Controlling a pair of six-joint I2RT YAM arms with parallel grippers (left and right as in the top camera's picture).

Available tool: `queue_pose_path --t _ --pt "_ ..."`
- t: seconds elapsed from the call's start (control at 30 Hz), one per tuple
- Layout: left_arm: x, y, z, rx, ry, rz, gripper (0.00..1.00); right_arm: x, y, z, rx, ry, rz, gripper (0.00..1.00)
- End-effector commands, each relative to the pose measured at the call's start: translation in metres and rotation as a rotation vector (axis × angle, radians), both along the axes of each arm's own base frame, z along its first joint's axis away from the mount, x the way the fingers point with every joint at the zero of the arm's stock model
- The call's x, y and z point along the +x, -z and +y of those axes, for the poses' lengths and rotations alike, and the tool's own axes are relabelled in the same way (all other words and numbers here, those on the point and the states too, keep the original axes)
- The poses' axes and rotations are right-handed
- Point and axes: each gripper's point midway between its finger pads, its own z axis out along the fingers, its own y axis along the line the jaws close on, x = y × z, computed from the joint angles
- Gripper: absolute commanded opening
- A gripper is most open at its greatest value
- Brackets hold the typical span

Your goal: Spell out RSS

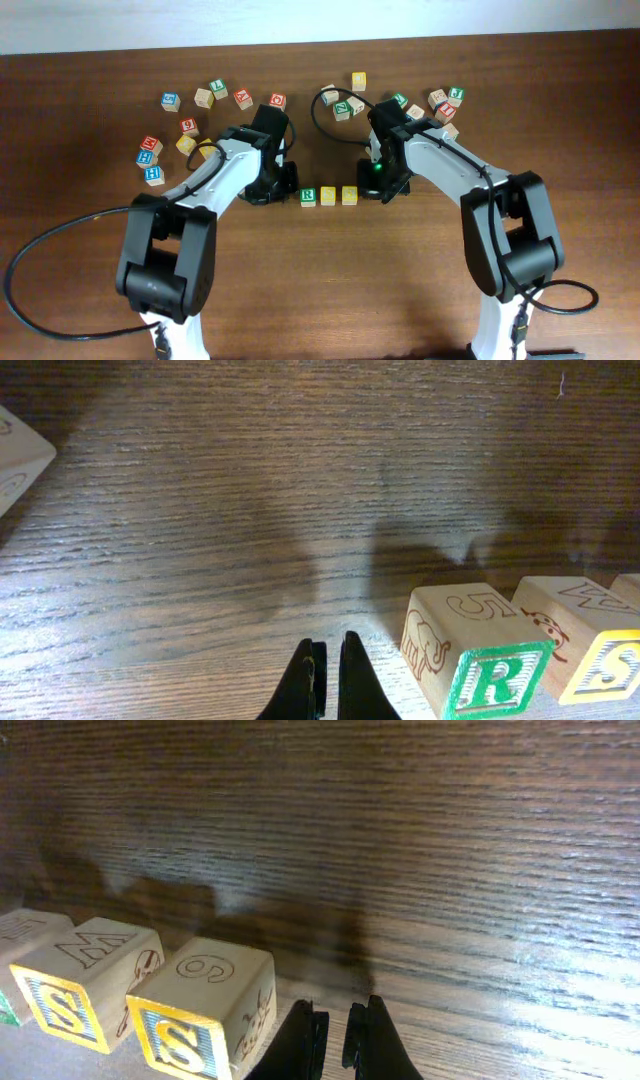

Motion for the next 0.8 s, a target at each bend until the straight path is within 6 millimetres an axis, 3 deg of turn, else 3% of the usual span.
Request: queue_pose_path --t 0.0,0.23,0.77 --pt "-0.005 0.015 -0.002 -0.002 0.016 0.037 0.0 -0.008 0.009 0.004 0.0 0.002 0.033 0.04" --pt "-0.005 0.016 -0.009 -0.029 0.025 0.038 0.0 -0.013 0.007 0.016 0.037 -0.018 0.046 0.04" --pt "0.0 0.016 -0.019 -0.048 0.041 0.006 0.0 -0.009 0.007 0.018 0.043 -0.008 0.032 0.04"
